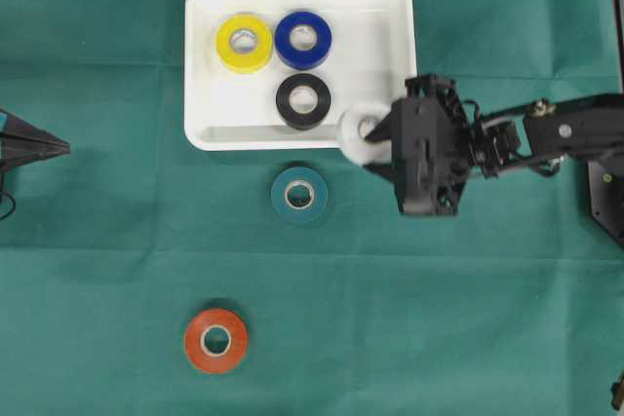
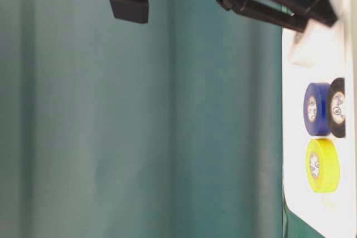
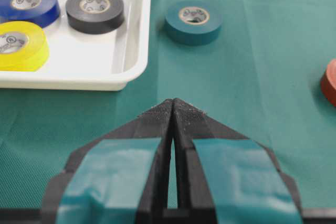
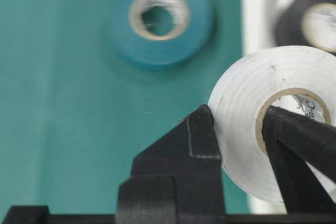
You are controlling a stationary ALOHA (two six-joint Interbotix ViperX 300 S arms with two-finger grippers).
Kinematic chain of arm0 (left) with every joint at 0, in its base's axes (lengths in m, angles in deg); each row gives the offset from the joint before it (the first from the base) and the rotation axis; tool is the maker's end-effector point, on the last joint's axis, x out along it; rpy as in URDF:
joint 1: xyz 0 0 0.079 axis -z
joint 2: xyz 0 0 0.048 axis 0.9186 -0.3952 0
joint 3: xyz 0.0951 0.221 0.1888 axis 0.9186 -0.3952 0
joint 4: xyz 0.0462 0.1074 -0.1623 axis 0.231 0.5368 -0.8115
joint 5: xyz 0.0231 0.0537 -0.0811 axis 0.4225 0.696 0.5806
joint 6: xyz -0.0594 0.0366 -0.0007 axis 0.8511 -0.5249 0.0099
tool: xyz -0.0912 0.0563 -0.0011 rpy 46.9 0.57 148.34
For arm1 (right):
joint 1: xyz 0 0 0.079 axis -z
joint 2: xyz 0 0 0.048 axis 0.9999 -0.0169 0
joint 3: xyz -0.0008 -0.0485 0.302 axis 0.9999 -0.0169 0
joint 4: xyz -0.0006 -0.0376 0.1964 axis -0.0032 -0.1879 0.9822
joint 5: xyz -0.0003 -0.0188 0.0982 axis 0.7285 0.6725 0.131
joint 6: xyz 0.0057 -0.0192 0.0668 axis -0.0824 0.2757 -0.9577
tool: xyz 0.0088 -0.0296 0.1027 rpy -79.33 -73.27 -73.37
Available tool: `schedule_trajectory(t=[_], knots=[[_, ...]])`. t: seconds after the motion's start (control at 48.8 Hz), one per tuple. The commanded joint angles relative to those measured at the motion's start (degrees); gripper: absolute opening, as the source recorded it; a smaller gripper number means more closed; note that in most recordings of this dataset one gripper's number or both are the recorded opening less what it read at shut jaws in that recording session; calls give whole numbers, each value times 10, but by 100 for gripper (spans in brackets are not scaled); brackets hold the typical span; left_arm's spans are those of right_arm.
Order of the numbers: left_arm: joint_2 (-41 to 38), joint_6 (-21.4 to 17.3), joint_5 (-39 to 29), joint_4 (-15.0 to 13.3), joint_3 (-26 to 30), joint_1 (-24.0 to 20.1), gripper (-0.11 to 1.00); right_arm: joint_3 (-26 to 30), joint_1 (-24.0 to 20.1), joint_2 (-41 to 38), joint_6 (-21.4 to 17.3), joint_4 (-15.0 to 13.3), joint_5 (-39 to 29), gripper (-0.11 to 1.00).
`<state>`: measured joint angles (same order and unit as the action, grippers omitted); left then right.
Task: Put the tape into the white case with the right arm.
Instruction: 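Lift the white roll and place it in the tray's right side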
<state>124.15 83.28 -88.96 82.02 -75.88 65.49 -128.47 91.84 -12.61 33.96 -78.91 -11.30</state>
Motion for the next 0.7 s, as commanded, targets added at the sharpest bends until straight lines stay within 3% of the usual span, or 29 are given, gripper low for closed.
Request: schedule_trajectory(t=[0.0,0.328,0.676], knots=[[-5,0,5,1,7,-1,0,13,33,8,1,-3,10,2],[-4,0,5,1,6,-1,0,13,132,-13,1,-4,53,2],[-5,0,5,1,7,-1,0,18,165,-30,5,-4,75,2]])
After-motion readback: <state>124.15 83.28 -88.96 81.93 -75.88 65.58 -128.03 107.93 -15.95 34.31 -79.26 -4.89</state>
